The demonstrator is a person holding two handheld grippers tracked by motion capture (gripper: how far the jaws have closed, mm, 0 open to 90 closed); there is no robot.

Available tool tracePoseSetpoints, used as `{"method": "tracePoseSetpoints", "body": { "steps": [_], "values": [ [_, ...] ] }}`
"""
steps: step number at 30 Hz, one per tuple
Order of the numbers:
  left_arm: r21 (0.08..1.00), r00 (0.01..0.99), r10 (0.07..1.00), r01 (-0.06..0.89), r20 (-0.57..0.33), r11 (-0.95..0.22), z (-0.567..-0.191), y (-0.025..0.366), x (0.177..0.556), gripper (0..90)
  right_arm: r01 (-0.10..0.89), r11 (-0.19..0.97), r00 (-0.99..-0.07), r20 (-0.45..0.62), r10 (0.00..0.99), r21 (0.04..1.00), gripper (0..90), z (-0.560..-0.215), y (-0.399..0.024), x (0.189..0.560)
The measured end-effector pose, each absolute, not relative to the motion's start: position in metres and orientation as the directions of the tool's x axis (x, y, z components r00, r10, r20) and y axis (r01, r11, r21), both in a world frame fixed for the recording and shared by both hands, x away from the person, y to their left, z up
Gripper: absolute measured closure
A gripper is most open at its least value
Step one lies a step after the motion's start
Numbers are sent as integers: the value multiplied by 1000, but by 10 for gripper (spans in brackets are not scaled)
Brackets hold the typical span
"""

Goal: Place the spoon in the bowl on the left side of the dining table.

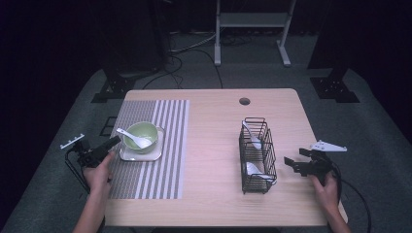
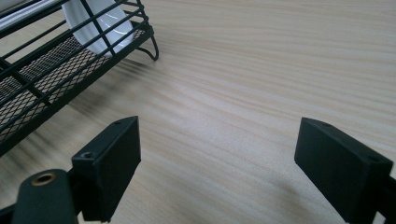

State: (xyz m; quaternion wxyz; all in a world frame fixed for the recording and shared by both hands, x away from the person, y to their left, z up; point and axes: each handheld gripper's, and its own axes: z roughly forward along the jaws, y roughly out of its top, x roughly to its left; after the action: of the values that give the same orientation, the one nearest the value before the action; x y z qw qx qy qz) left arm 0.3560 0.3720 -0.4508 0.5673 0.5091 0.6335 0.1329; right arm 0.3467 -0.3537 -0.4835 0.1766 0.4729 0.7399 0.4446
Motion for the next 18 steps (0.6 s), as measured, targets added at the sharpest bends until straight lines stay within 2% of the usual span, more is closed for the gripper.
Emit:
{"method": "tracePoseSetpoints", "body": {
  "steps": [18],
  "values": [
    [781, 223, 811, 492, -540, 385, -446, 365, 338, 563, 543, 162, -489, 154, 858, 824, 134, -483, -353, 347]
  ]
}}
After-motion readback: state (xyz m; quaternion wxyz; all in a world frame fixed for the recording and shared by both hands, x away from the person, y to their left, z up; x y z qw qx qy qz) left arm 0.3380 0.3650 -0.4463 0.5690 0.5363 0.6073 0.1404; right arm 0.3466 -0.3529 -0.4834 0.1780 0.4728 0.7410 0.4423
